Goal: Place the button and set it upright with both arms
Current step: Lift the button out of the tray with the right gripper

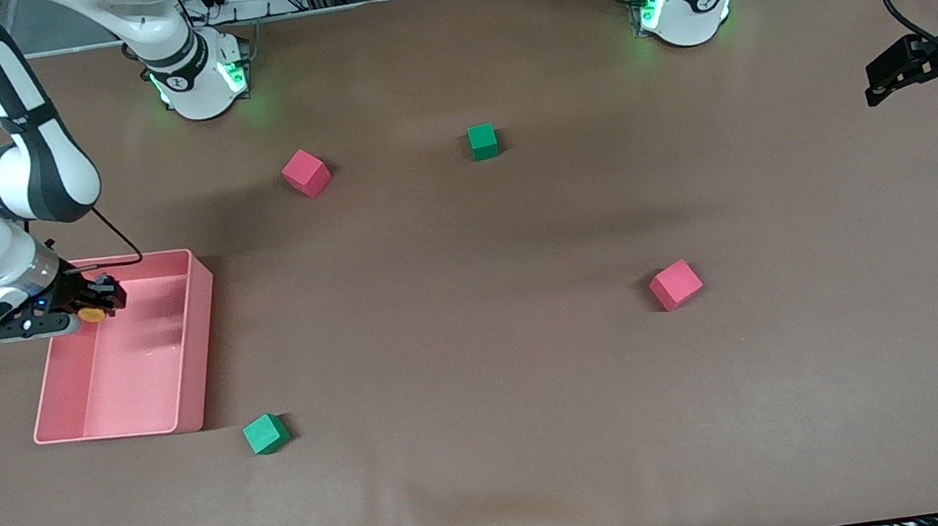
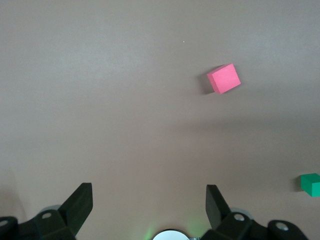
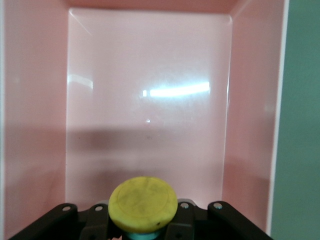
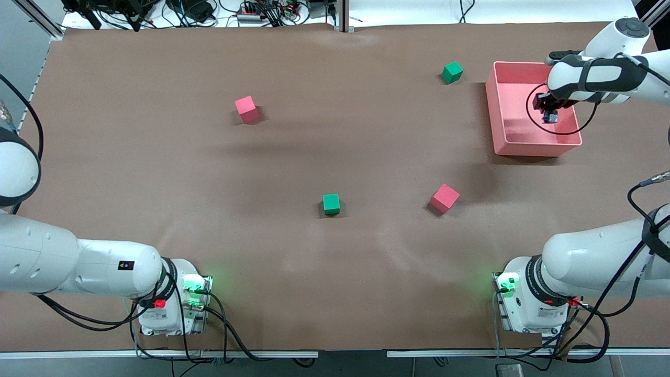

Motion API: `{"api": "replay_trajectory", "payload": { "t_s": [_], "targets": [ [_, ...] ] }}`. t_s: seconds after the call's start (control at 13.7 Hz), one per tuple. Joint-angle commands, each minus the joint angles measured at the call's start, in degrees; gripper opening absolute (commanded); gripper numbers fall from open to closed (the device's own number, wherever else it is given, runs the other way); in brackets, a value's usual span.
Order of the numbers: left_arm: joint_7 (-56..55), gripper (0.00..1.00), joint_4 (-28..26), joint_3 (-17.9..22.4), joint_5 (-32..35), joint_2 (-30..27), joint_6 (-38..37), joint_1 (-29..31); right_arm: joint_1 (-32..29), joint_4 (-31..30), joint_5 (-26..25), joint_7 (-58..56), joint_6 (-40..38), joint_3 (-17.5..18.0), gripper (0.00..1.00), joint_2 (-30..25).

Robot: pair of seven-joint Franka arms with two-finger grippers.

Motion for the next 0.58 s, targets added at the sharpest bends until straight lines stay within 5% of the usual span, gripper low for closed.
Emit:
{"api": "replay_trajectory", "payload": {
  "t_s": [0.0,0.29,0.51],
  "targets": [
    [1.53,1.00,1.34,-0.07,-0.94,0.56,-1.12,0.56,0.05,3.29,-0.54,-4.44,-5.32,1.19,0.21,-1.46],
    [1.53,1.00,1.34,-0.07,-0.94,0.56,-1.12,0.56,9.87,15.15,-0.45,-4.90,-17.71,1.11,0.20,-0.67],
    [1.53,1.00,1.34,-0.07,-0.94,0.56,-1.12,0.56,18.22,20.96,-0.37,-4.81,-19.76,1.10,0.20,0.99]
  ]
}}
